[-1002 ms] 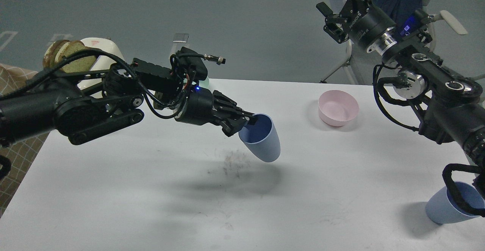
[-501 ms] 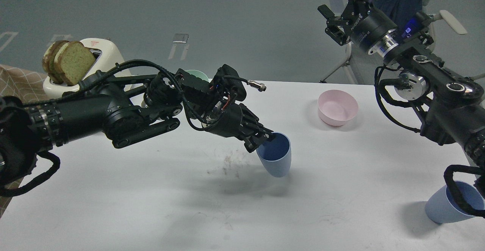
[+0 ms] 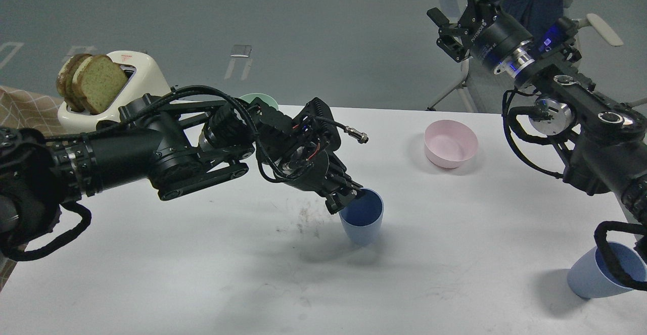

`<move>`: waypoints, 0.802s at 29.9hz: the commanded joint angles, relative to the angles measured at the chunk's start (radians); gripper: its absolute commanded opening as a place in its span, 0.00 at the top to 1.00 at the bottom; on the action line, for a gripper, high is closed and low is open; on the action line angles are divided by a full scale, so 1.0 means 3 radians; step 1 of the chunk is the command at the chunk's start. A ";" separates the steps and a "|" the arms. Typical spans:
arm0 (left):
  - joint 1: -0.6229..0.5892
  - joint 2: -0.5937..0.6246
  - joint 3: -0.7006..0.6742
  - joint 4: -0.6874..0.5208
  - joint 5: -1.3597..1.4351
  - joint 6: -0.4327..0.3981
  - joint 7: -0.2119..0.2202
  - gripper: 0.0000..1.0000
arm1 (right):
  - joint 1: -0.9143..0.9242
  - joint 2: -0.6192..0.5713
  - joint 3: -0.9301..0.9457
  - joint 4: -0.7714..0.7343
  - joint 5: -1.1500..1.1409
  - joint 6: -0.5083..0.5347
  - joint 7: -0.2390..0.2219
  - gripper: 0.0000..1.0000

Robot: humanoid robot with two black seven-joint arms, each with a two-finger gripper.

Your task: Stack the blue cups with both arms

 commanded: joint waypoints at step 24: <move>-0.0602 0.0853 -0.0256 -0.0204 -0.2192 -0.0015 0.0000 0.15 | -0.0025 -0.0899 -0.0587 0.0628 -0.0029 0.0000 0.0000 0.00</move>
